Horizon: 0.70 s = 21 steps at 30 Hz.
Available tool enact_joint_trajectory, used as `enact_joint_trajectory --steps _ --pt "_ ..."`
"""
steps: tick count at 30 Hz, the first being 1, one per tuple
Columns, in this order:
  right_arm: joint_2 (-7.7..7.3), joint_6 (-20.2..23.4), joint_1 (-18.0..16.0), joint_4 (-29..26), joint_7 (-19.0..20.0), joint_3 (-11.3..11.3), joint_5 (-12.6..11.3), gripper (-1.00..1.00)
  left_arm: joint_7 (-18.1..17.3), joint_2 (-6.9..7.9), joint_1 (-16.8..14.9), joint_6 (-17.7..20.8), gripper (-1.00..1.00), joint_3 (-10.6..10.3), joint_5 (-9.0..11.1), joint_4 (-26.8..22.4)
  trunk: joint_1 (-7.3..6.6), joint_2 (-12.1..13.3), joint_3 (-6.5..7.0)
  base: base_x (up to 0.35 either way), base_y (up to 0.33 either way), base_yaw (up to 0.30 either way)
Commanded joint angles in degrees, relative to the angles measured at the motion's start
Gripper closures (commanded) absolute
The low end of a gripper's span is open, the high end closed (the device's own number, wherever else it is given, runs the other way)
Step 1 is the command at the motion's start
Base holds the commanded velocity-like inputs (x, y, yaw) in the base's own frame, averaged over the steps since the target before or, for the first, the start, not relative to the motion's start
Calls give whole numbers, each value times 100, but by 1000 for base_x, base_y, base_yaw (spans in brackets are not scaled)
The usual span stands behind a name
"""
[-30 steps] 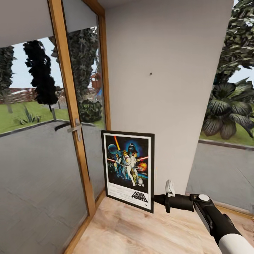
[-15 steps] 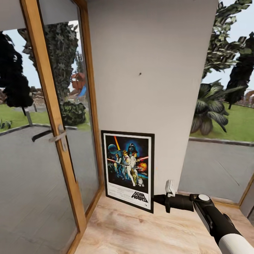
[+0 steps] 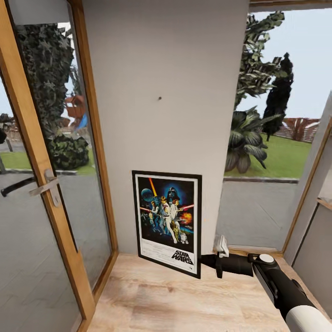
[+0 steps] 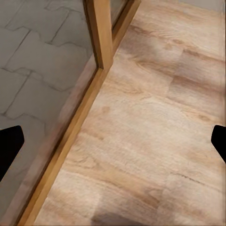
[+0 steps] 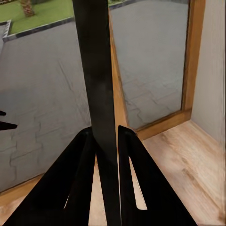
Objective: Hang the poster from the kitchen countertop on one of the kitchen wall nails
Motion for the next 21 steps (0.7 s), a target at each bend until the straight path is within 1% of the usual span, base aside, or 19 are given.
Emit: enact_joint_trajectory --steps 1,17,21 --pt "-2 51 -3 -3 22 9 -9 100 -14 -1 4 -1 -100 7 17 -6 2 -3 3 0 0 -300" --pt "-2 51 -3 -3 22 6 -9 100 -17 -1 4 -1 -100 0 14 -4 2 -3 59 0 0 -300" --pt "-2 46 -3 -4 24 4 -9 100 -18 -1 4 1 -100 -1 12 -4 2 -3 67 0 0 -165"
